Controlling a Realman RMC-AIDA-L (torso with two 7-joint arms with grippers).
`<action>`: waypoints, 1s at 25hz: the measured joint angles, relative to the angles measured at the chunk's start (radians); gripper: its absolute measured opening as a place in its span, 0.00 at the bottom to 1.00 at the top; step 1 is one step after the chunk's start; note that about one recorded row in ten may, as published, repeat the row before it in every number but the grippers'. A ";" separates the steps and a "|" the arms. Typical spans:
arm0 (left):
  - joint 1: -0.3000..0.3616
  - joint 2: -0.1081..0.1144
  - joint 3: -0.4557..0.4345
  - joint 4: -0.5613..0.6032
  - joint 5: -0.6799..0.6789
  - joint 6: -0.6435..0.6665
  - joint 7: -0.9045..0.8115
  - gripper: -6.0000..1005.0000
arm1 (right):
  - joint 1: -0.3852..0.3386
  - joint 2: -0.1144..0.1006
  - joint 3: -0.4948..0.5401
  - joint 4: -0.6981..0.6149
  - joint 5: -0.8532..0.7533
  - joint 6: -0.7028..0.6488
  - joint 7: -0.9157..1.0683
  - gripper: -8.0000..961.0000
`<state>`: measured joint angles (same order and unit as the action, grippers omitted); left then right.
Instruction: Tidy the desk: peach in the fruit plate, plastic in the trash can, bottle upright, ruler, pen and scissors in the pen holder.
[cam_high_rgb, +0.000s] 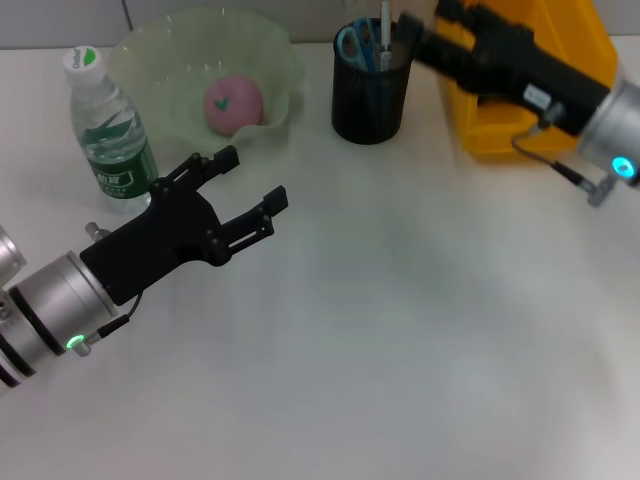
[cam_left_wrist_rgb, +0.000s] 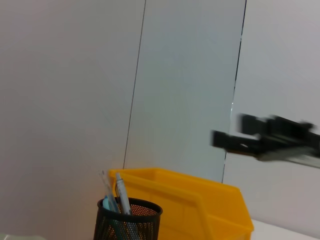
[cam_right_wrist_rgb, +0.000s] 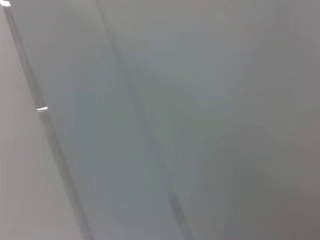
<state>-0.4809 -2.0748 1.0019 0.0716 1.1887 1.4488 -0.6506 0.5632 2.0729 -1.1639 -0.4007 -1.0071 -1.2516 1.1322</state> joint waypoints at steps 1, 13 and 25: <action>0.007 0.002 0.004 0.003 0.003 0.009 -0.008 0.83 | -0.020 -0.006 0.001 -0.010 -0.039 -0.042 0.010 0.85; 0.063 0.025 0.095 0.221 0.279 0.105 -0.246 0.83 | -0.132 -0.101 0.018 -0.009 -0.459 -0.349 0.010 0.85; 0.057 0.054 0.089 0.251 0.442 0.146 -0.325 0.83 | -0.139 -0.090 0.064 -0.010 -0.687 -0.370 -0.076 0.86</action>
<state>-0.4238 -2.0207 1.0911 0.3221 1.6303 1.5949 -0.9761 0.4241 1.9826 -1.1000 -0.4105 -1.6942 -1.6219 1.0558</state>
